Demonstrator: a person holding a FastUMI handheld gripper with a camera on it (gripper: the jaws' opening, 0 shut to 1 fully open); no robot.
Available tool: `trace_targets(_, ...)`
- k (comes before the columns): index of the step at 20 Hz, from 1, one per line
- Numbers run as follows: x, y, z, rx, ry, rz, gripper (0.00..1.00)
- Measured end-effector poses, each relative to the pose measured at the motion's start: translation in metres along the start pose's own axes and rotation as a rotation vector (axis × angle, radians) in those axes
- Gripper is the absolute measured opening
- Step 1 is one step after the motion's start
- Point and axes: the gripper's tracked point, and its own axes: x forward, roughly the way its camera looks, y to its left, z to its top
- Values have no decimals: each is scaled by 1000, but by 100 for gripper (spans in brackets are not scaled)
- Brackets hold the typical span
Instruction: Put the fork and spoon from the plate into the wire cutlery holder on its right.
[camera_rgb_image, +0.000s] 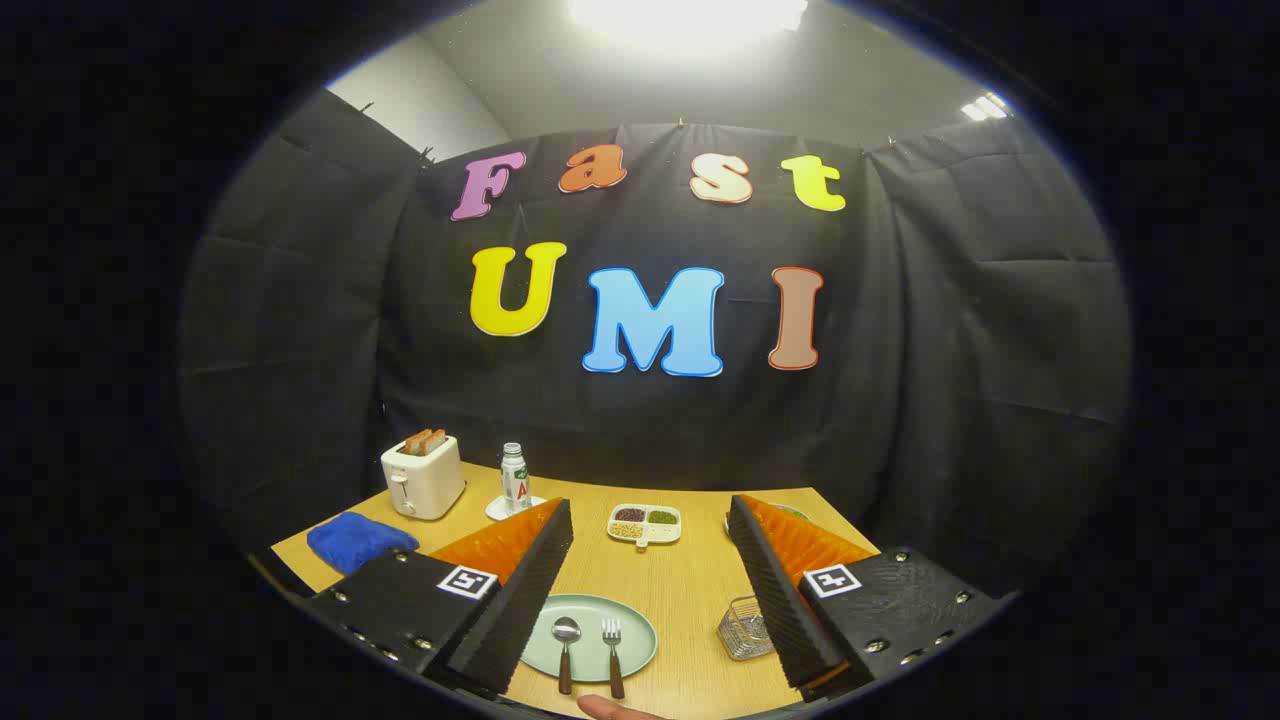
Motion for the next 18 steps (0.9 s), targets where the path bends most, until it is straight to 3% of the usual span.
trace_targets(18, 11, 9, -39, 14, 116, 18, 96)
